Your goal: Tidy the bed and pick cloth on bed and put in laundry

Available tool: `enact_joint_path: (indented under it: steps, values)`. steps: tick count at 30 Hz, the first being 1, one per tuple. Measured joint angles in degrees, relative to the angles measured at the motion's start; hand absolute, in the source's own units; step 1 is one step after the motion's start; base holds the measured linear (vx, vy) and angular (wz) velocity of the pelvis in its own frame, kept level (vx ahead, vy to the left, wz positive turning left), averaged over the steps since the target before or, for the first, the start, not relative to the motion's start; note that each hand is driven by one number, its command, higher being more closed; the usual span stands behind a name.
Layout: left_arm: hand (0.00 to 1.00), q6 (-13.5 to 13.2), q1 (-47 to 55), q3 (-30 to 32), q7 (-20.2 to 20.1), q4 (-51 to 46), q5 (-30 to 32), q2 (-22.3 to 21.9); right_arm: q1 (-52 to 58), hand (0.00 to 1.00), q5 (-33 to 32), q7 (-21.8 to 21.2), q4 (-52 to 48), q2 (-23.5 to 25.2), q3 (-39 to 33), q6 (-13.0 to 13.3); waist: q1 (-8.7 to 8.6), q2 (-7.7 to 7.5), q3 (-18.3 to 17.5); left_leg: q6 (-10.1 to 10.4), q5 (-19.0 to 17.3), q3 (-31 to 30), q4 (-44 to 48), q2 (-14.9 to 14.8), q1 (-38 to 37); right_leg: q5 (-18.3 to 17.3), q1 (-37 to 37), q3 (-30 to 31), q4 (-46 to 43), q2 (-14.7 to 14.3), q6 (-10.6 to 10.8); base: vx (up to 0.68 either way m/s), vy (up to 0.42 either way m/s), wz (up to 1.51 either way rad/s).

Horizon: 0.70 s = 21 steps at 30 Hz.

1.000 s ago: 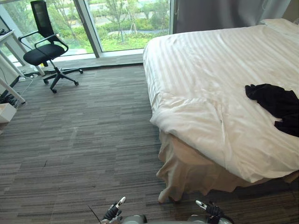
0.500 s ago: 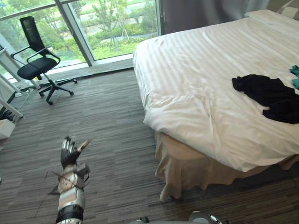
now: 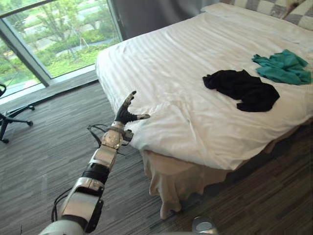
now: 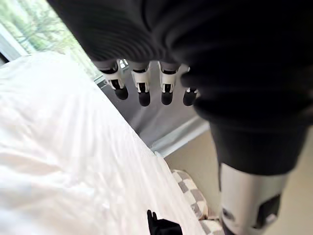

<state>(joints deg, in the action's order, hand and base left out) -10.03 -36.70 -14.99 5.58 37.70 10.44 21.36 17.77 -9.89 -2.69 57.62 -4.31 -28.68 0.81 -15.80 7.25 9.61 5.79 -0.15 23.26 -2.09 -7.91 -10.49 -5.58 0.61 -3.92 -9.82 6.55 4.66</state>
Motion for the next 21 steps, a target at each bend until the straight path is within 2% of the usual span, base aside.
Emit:
enact_joint_path:
  steps: [5,6,7,10,12,17,18,21]
  values:
    - [0.00,4.9,-1.0,-3.0,-0.1,1.1,5.5,1.4,-0.3,0.00,1.5,-1.4,-0.3,-0.8,-0.1,0.5,-2.36,1.44,2.5,-0.1,0.1,0.9,-0.3,0.1,3.1,1.0,3.8,1.4,-0.3,-0.2,0.0,-0.09,0.003,-0.09]
    - [0.00,6.8,-1.1,-3.1,-0.1,1.2,6.7,1.4,-0.8,0.00,1.5,-1.6,-0.3,-1.3,-0.1,0.6,-2.56,2.04,3.4,-0.3,0.2,1.2,-1.1,0.3,3.8,0.5,5.5,2.1,-0.8,-0.2,0.4,-0.15,0.005,-0.13]
    - [0.00,8.8,-1.9,-3.1,0.3,1.6,8.1,1.5,-1.7,0.00,1.4,-2.3,-0.5,-1.7,0.0,0.9,-2.67,2.05,5.0,-0.9,0.7,2.1,-1.6,0.7,4.6,0.4,7.3,3.5,-1.7,-0.3,0.5,-0.15,0.004,-0.16]
    - [0.00,12.2,-5.5,-3.4,1.8,5.0,12.1,1.9,-4.0,0.00,0.7,-2.9,-2.2,-2.8,0.7,1.3,-3.38,1.80,9.0,-1.4,1.0,3.6,-1.5,1.8,7.2,0.3,11.7,6.5,-4.5,-0.1,1.0,-0.13,-0.005,-0.16]
    - [0.00,13.0,-6.3,-3.3,3.0,5.3,13.3,2.1,-5.4,0.00,-1.1,-3.4,-3.8,-3.6,2.1,1.4,-3.95,1.70,10.1,-1.8,1.3,4.2,-1.6,2.2,9.3,0.2,15.0,7.6,-6.3,0.4,1.4,-0.05,-0.008,-0.14]
    - [0.00,14.6,-9.4,-2.8,5.6,5.7,14.3,0.8,-7.3,0.00,-3.8,-3.7,-7.5,-4.0,6.6,1.5,-3.68,0.51,12.5,-1.9,1.5,6.2,-1.1,2.9,12.6,-0.1,20.2,9.8,-9.8,0.8,1.6,0.04,-0.009,-0.08]
    - [1.00,14.8,-10.2,-2.0,6.2,5.7,14.3,0.2,-7.7,0.00,-4.3,-3.8,-8.0,-4.0,7.4,1.5,-3.31,0.43,12.5,-1.9,1.6,6.8,-0.9,2.9,13.7,-0.1,21.5,10.1,-10.2,0.8,1.6,0.08,-0.023,0.00]
    - [1.00,14.8,-12.6,-0.7,6.9,6.1,14.4,-1.1,-8.9,0.00,-6.1,-3.9,-9.3,-4.0,9.1,1.6,-2.49,-0.16,12.9,-1.3,1.9,8.4,-0.8,2.9,14.9,-0.2,23.0,10.4,-10.9,1.3,1.4,0.06,-0.015,0.03]
